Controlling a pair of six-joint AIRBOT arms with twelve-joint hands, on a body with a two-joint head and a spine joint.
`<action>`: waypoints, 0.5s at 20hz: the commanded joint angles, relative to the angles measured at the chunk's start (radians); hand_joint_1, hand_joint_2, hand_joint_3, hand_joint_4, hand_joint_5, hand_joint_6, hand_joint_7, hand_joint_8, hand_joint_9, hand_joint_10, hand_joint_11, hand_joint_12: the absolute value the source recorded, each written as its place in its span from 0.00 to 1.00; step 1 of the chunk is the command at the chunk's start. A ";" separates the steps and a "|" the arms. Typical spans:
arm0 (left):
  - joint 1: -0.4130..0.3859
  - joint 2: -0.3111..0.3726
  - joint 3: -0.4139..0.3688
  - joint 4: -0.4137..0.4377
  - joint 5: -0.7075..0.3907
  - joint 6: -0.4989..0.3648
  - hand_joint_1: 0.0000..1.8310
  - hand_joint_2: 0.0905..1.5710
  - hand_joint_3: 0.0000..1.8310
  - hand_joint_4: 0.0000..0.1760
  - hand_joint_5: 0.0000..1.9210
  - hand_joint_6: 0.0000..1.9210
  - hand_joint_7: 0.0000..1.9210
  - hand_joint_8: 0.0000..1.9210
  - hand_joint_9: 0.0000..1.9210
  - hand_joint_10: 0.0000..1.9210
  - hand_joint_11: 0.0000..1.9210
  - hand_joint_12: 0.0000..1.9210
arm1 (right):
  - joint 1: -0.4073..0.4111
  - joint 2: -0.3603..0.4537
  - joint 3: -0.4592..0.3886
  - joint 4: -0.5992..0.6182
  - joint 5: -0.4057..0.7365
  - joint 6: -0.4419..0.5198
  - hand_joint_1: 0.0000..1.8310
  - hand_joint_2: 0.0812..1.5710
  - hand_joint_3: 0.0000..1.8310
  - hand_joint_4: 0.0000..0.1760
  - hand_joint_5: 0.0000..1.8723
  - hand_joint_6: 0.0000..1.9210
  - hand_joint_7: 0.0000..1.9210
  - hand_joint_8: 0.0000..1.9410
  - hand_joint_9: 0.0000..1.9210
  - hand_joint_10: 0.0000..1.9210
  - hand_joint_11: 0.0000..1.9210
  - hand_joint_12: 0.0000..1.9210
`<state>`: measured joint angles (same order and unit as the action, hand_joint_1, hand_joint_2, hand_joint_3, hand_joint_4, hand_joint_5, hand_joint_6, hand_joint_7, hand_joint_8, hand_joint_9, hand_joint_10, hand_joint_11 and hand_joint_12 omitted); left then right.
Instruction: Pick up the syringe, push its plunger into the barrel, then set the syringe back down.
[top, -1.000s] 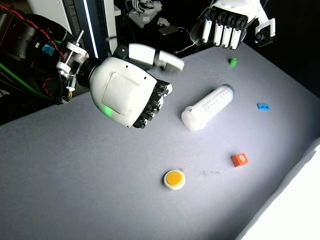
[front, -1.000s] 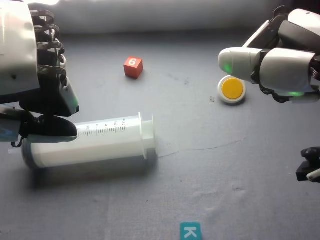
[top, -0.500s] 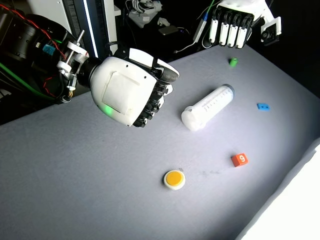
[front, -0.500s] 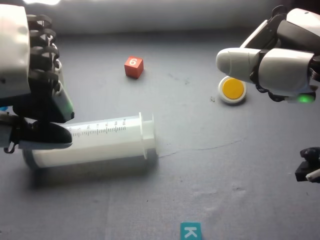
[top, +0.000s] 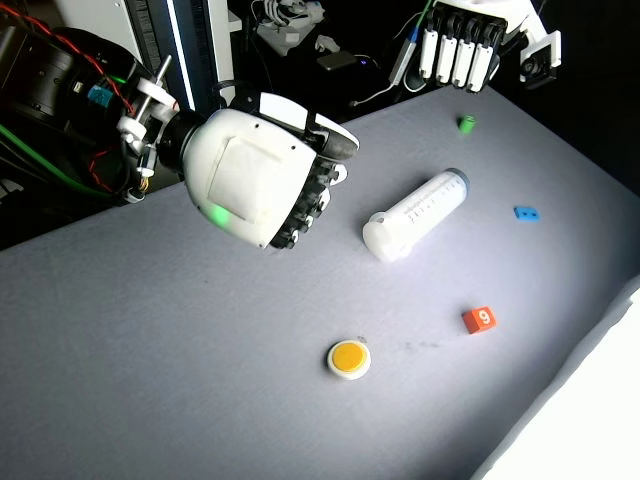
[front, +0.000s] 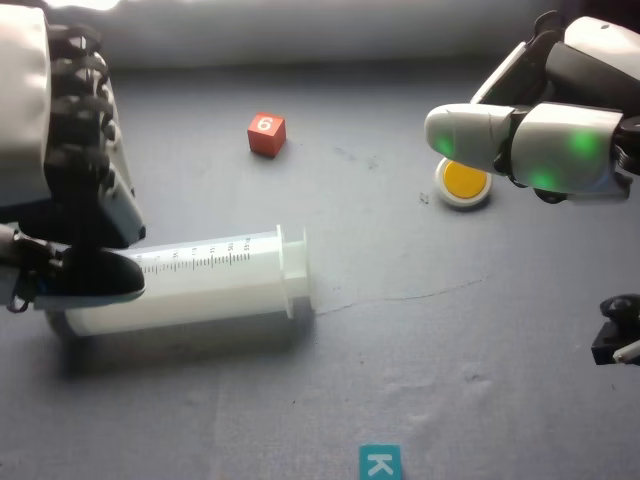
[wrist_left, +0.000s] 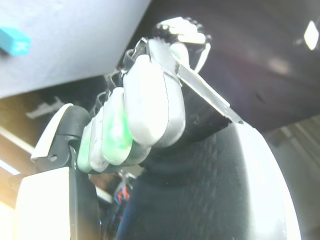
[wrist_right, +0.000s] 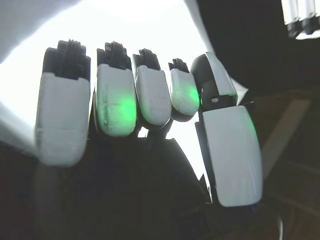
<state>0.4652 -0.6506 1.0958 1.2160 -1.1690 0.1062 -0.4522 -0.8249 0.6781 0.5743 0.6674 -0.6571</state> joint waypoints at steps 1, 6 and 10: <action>-0.006 0.003 0.001 -0.086 -0.049 0.004 0.63 0.75 0.22 0.96 0.86 1.00 0.88 1.00 0.90 1.00 0.91 1.00 | 0.010 0.005 -0.002 -0.042 0.097 0.011 0.63 0.88 0.00 0.81 0.80 1.00 0.83 1.00 0.88 1.00 0.96 1.00; -0.021 0.003 0.008 -0.076 -0.045 0.003 0.55 0.80 0.22 1.00 0.84 1.00 0.86 1.00 0.88 1.00 0.91 1.00 | -0.005 0.021 0.017 -0.281 0.098 0.055 0.63 0.87 0.00 0.31 0.80 1.00 0.84 1.00 0.88 1.00 0.97 1.00; -0.021 0.003 0.003 -0.071 -0.064 0.002 0.55 0.80 0.17 1.00 0.83 1.00 0.86 1.00 0.87 1.00 0.91 1.00 | -0.023 0.019 0.061 -0.383 0.097 0.042 0.63 0.86 0.00 0.13 0.80 1.00 0.83 1.00 0.88 1.00 0.95 1.00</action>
